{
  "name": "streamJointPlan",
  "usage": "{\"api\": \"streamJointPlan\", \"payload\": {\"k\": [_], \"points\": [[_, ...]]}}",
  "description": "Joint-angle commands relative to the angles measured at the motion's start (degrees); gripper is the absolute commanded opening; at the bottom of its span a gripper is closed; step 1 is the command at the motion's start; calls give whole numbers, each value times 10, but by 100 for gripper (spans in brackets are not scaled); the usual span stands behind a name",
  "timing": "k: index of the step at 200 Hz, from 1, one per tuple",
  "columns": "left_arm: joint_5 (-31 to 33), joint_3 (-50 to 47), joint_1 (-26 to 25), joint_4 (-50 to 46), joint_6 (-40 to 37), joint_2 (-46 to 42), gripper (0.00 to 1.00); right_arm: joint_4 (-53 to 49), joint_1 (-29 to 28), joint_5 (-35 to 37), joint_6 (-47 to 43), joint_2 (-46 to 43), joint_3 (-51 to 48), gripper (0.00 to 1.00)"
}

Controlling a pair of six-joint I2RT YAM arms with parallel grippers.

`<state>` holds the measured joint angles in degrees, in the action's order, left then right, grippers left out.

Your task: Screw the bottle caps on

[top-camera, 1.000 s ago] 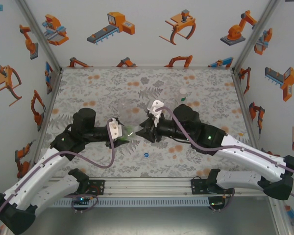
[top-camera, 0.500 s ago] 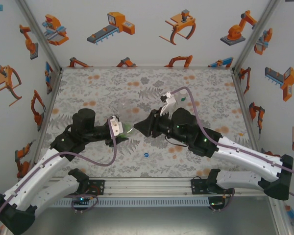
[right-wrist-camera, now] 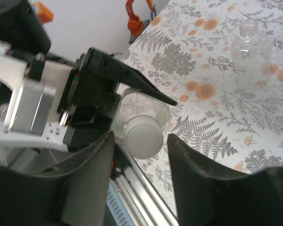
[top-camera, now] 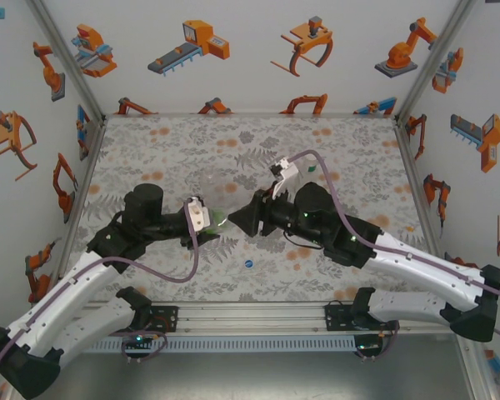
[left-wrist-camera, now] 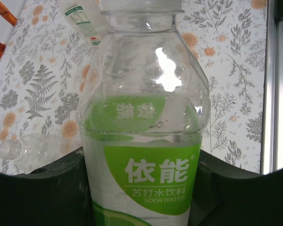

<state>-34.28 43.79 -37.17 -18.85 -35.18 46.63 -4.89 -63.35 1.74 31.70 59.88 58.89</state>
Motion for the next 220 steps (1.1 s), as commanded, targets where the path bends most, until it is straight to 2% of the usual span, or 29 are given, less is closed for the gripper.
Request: {"api": "streamJointPlan", "payload": {"k": [1, 72, 119, 154, 193, 220], "points": [[-53, 14, -1, 4, -11, 1, 0, -28, -1, -53, -131, -24, 34, 52], [-192, 26, -3, -36, -48, 19, 0, -146, -1, -191, -438, -54, 70, 56], [-213, 42, -9, -69, -65, 39, 0, -227, -1, -255, -603, -30, 113, 56], [-213, 41, -10, -73, -67, 40, 0, -253, -2, -270, -643, 9, 145, 55], [-212, 45, -10, -79, -67, 49, 0, -248, -7, -309, -653, 37, 164, 48], [-210, 45, -11, -80, -68, 47, 0, -244, -10, -309, -653, 40, 162, 42]]}}
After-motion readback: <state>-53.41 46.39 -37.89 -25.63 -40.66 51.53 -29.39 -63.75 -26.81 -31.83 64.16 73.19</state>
